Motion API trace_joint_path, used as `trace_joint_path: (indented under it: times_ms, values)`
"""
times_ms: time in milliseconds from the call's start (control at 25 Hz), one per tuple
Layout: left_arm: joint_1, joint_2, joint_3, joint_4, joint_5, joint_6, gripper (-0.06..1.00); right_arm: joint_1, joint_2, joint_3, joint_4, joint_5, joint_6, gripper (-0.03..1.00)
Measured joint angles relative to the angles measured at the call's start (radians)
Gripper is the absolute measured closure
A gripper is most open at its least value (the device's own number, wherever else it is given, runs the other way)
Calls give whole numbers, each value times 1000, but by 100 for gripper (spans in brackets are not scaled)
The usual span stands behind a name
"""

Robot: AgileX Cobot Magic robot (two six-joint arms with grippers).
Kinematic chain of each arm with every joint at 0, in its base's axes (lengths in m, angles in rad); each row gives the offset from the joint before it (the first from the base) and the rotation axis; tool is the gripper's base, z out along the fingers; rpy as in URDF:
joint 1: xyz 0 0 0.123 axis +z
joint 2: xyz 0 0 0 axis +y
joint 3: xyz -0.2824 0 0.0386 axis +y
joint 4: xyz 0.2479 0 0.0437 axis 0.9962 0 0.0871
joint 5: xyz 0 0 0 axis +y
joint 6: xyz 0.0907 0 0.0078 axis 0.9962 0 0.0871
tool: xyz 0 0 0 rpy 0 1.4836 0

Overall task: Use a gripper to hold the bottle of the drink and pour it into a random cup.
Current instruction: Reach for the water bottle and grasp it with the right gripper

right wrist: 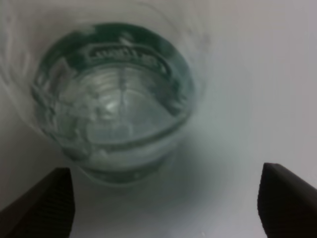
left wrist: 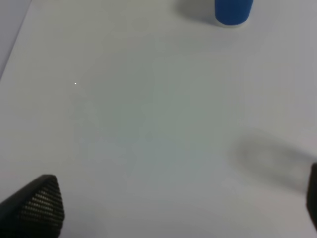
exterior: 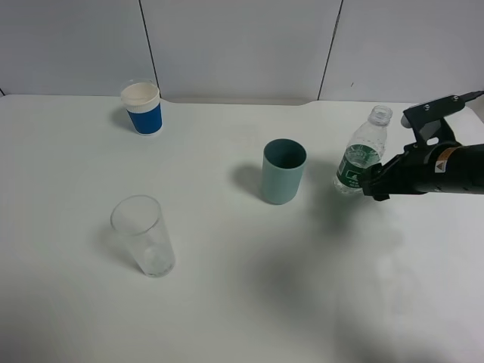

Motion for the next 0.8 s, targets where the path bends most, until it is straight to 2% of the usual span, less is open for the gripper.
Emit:
trace_joint_path:
  times_ms: [320, 520, 800]
  values:
    - [0, 0, 0, 0, 0, 0, -5, 0, 94, 2, -71, -198, -1, 23]
    - [0, 0, 0, 0, 0, 0, -5, -12, 114, 20, -79, -276, -33, 23]
    - [0, 0, 0, 0, 0, 0, -5, -97, 123, 124, -64, -616, -138, 23]
